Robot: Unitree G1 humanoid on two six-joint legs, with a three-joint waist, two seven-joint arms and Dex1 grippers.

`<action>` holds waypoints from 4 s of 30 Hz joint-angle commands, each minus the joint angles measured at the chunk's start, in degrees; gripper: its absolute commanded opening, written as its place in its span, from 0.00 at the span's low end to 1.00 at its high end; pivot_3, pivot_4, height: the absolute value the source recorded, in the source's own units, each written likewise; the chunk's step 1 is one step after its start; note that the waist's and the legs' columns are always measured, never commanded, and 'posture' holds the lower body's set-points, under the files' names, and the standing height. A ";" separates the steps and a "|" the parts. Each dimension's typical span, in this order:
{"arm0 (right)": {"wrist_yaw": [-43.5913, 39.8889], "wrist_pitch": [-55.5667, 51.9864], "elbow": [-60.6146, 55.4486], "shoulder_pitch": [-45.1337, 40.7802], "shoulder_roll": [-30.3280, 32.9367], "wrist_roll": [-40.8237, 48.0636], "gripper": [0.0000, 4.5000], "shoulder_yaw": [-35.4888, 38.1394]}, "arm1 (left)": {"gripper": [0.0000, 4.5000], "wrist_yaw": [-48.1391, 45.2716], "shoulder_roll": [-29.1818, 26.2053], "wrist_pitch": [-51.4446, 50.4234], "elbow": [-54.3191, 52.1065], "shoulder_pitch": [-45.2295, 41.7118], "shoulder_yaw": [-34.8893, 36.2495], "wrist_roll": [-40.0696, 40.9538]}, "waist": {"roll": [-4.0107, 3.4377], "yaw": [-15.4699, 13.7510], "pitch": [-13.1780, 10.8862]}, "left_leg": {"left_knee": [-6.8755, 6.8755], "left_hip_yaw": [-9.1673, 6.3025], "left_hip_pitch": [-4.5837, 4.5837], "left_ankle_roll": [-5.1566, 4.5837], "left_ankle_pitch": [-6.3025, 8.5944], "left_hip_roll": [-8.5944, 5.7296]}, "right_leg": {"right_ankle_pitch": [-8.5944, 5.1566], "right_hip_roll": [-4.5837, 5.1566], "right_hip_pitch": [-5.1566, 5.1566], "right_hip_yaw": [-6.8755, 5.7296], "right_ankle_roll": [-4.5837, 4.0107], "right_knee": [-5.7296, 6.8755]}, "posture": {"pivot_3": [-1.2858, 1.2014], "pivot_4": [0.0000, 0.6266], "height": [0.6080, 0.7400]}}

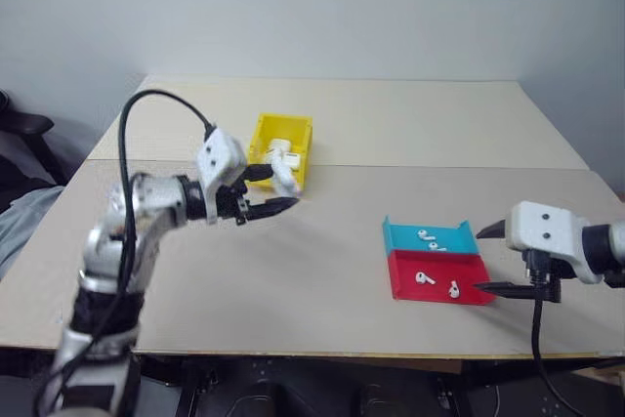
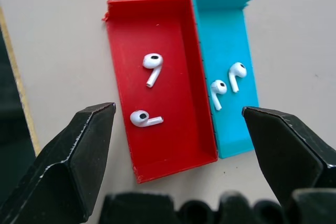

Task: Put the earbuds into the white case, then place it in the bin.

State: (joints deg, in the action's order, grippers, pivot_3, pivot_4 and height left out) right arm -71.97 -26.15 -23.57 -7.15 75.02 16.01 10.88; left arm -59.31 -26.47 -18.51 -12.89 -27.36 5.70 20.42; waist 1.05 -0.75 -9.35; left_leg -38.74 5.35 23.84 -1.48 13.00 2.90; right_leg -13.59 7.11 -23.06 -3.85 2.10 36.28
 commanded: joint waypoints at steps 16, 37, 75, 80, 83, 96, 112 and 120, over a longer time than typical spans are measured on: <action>-2.00 -15.68 -2.62 -23.71 -7.17 -7.89 0.88 -25.97 | 0.62 -8.49 7.58 32.92 3.08 16.97 -7.77 2.67 | -0.14 -0.14 0.09 | -0.03 -0.10 0.10 -0.14 0.08 0.03 | 0.05 0.00 -0.09 0.03 -0.03 -0.14 | 0.52 0.24 1.00; 4.21 -20.98 1.81 -25.80 -12.82 -17.24 0.56 -35.95 | 0.62 -7.71 4.51 36.94 3.03 15.33 -11.02 2.08 | -0.30 0.10 0.19 | -0.03 -0.09 0.10 -0.24 0.15 0.05 | 0.07 0.00 -0.11 0.02 0.00 -0.13 | 0.52 0.24 1.00; 4.32 -19.06 4.27 -24.10 -15.12 -20.84 0.36 -37.89 | 0.62 -4.68 1.91 37.92 2.89 15.62 -12.00 0.76 | -0.33 0.12 0.21 | -0.03 -0.09 0.09 -0.24 0.15 0.05 | 0.07 -0.01 -0.09 -0.01 0.01 -0.14 | 0.52 0.24 1.00; 4.43 -18.86 4.28 -23.99 -15.25 -21.15 0.36 -37.83 | 0.62 -4.39 1.85 38.09 2.95 15.65 -12.03 0.69 | -0.33 0.13 0.21 | -0.03 -0.10 0.09 -0.24 0.15 0.05 | 0.07 -0.01 -0.09 -0.01 0.01 -0.15 | 0.52 0.24 1.00; 4.45 -18.47 4.50 -23.94 -15.30 -21.29 0.36 -37.87 | 0.62 -4.16 1.94 38.25 3.15 15.58 -12.04 0.55 | -0.33 0.13 0.21 | -0.03 -0.10 0.09 -0.24 0.15 0.05 | 0.07 -0.01 -0.09 -0.01 0.01 -0.15 | 0.52 0.24 1.00; 3.46 -19.79 0.91 -23.46 -14.16 -19.06 0.17 -33.33 | 0.62 -3.58 2.34 37.57 2.40 14.73 -12.36 1.51 | -0.33 0.06 0.22 | -0.03 -0.10 0.09 -0.24 0.15 0.05 | 0.06 -0.01 -0.09 -0.02 0.01 -0.16 | 0.52 0.24 1.00; 5.86 -11.88 -6.89 -27.76 -33.03 21.46 0.17 12.19 | 0.62 -0.64 4.45 17.30 -8.62 6.31 -14.16 15.76 | -0.34 0.06 0.22 | -0.02 -0.26 0.15 -0.25 0.15 0.04 | 0.08 -0.07 -0.05 -0.05 0.02 -0.15 | 0.52 0.24 1.00; 3.02 0.58 -5.34 -26.03 -45.06 30.78 0.17 8.03 | 0.62 -3.55 5.43 17.56 -6.98 4.38 -15.76 14.05 | -0.35 0.02 0.22 | 0.00 -0.13 0.14 -0.23 0.14 0.03 | 0.08 -0.08 -0.04 -0.04 0.02 -0.15 | 0.52 0.24 1.00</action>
State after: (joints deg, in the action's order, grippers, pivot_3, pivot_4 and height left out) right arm -67.60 -28.78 -28.83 -33.21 29.98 45.49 19.37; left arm -62.52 -21.54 -1.57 -19.32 -22.04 -10.22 34.07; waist 0.70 -0.72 -9.13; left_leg -38.75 5.23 23.98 -1.72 13.14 2.93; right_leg -13.50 7.03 -23.09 -3.90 2.13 36.12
